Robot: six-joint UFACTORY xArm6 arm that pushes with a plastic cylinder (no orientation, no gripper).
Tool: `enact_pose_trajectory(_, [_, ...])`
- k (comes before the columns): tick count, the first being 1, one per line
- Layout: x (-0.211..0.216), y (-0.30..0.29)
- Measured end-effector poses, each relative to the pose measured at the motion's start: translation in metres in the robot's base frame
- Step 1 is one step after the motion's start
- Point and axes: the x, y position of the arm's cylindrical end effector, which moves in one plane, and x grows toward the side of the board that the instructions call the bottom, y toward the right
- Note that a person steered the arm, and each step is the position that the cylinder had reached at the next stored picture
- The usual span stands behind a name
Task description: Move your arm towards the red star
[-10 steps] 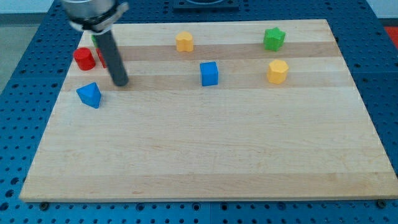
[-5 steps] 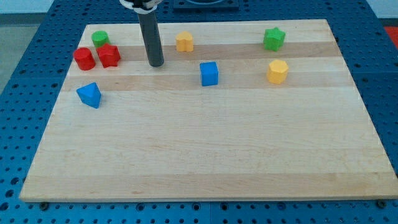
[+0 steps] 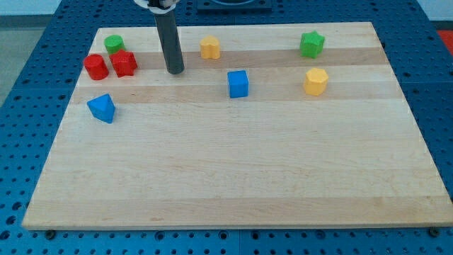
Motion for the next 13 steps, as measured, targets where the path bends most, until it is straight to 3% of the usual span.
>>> enact_pose_trajectory(13, [-0.052, -0.014])
